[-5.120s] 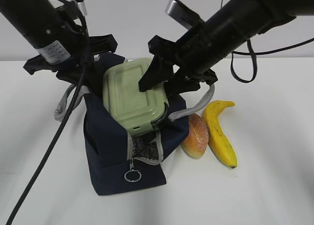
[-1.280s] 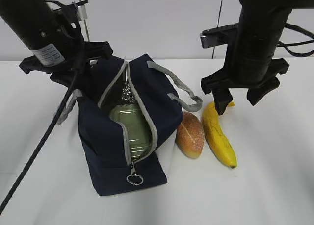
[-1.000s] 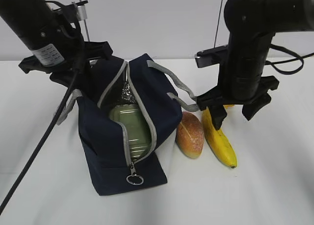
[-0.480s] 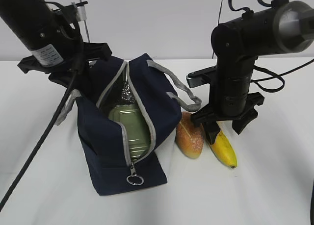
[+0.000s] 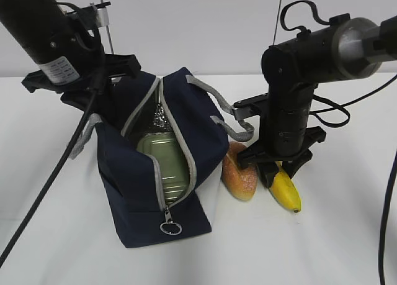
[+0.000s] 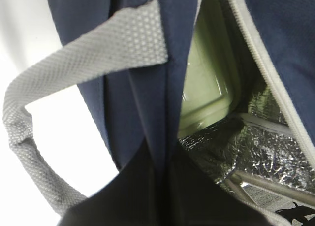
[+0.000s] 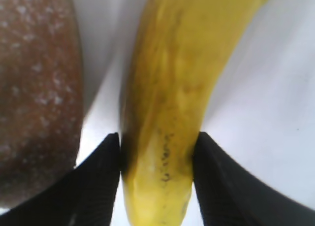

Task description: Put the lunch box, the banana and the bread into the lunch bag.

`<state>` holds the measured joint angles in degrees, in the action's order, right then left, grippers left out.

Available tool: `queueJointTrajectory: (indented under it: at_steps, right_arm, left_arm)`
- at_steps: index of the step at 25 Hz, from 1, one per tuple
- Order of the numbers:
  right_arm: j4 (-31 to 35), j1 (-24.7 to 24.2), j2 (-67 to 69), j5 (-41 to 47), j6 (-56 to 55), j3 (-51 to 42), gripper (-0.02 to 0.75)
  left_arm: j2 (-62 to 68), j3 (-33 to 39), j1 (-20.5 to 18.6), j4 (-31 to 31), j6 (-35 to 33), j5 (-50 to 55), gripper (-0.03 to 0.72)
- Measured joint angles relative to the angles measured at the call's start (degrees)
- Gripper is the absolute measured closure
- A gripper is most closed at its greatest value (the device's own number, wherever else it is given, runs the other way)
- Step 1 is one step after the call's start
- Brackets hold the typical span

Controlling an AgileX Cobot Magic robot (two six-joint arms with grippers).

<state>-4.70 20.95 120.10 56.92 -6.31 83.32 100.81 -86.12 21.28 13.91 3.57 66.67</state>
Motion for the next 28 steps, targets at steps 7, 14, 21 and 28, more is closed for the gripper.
queueJointTrajectory:
  at_steps: [7,14,21,28]
  right_arm:
    - [0.1,0.0,0.1,-0.2,0.0,0.0,0.419]
    - [-5.9,0.0,0.3,4.6,-5.2,1.3,0.427]
    - [-9.3,0.0,-10.3,5.3,-7.6,1.4,0.428]
    - [-1.3,0.0,-22.6,5.0,-1.2,1.4,0.428]
  left_arm:
    - [0.0,0.0,0.0,0.0,0.0,0.0,0.691]
    - [0.0,0.0,0.0,-0.1,0.0,0.1,0.691]
    - [0.0,0.0,0.0,-0.2,0.0,0.2,0.691]
    - [0.0,0.0,0.0,-0.2,0.0,0.2,0.691]
